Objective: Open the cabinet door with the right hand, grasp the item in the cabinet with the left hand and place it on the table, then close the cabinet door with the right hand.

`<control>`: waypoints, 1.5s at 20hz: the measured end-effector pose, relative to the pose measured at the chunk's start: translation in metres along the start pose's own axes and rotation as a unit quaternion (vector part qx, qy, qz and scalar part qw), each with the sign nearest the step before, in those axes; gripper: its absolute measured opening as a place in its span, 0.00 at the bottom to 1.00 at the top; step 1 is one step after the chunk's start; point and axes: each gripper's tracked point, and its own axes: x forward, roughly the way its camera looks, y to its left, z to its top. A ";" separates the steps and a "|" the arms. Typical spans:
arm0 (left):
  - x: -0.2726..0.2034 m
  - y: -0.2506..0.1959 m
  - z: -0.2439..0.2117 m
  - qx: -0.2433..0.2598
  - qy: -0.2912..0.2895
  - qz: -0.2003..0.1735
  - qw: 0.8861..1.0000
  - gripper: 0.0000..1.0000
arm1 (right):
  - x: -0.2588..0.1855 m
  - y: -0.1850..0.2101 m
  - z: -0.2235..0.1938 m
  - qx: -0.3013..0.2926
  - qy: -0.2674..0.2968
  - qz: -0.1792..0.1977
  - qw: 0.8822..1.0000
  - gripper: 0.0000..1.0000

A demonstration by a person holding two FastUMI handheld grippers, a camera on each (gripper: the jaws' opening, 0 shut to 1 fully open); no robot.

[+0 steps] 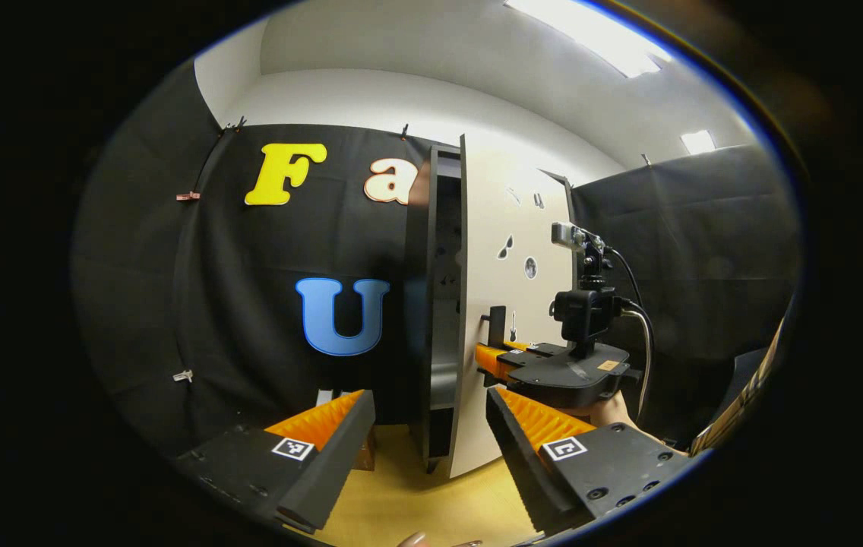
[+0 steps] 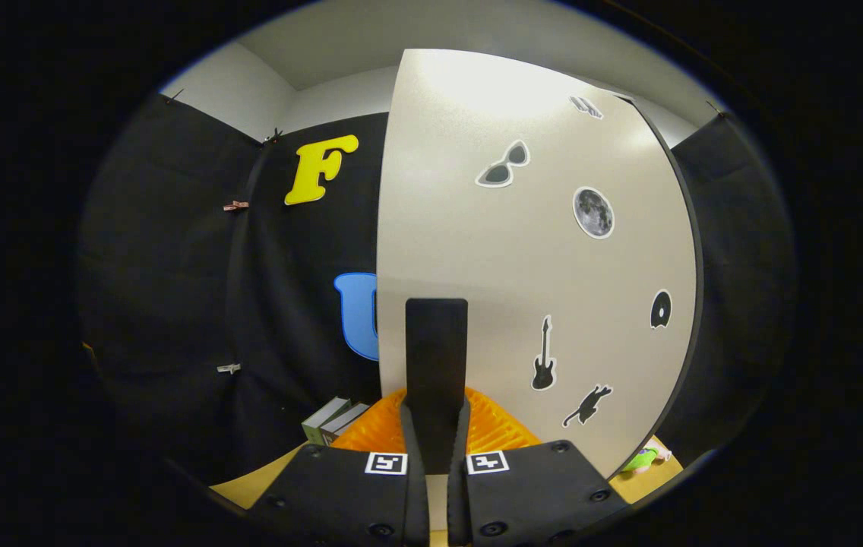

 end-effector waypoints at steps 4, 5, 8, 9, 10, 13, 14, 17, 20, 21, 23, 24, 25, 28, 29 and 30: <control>-0.008 -0.005 -0.004 0.002 0.004 -0.017 1.000 0.93 | -0.021 -0.006 0.002 -0.005 -0.004 -0.007 1.000 0.13; -0.008 -0.005 -0.004 0.001 0.005 -0.016 1.000 0.93 | -0.027 -0.009 0.003 0.000 -0.004 -0.003 1.000 0.13; -0.010 -0.013 -0.002 -0.003 0.005 -0.021 1.000 0.94 | -0.048 -0.017 0.004 -0.001 -0.008 0.015 1.000 0.13; -0.008 -0.017 -0.001 -0.002 0.003 -0.023 1.000 0.94 | -0.056 -0.021 0.005 0.002 -0.008 0.021 1.000 0.13; -0.007 -0.020 0.000 0.000 0.000 -0.024 1.000 0.94 | -0.063 -0.024 0.005 0.006 -0.004 0.028 1.000 0.13; 0.000 -0.033 0.004 0.007 -0.003 -0.032 0.999 0.94 | -0.075 -0.035 0.006 0.013 0.000 0.044 0.999 0.13; 0.002 -0.038 0.004 0.009 -0.003 -0.034 0.999 0.93 | -0.079 -0.038 0.007 0.010 0.000 0.046 0.999 0.13; 0.009 -0.054 0.007 0.009 -0.009 -0.043 0.999 0.94 | -0.091 -0.045 0.007 0.007 0.000 0.044 0.999 0.13; 0.014 -0.070 0.007 0.008 -0.010 -0.061 0.998 0.93 | -0.103 -0.055 0.008 0.009 -0.001 0.037 0.999 0.13; 0.015 -0.074 0.007 0.008 -0.009 -0.068 0.998 0.93 | -0.108 -0.059 0.009 0.010 -0.001 0.033 0.999 0.13; 0.016 -0.082 0.007 0.007 -0.010 -0.080 0.997 0.93 | -0.118 -0.068 0.010 0.008 0.001 0.025 1.000 0.13; 0.017 -0.086 0.007 0.005 -0.011 -0.087 0.996 0.94 | -0.123 -0.072 0.012 0.008 0.002 0.019 1.000 0.13; 0.017 -0.093 0.007 0.003 -0.011 -0.095 0.995 0.93 | -0.126 -0.077 0.014 0.007 0.002 0.013 1.000 0.13; 0.017 -0.106 0.007 0.007 -0.013 -0.114 0.993 0.93 | -0.137 -0.086 0.014 0.006 0.006 0.002 1.000 0.13; 0.017 -0.108 0.006 0.008 -0.012 -0.118 0.993 0.94 | -0.140 -0.090 0.015 0.005 0.005 -0.004 1.000 0.13; 0.019 -0.112 0.005 0.010 -0.011 -0.123 0.992 0.94 | -0.143 -0.094 0.016 0.006 0.004 -0.010 1.000 0.13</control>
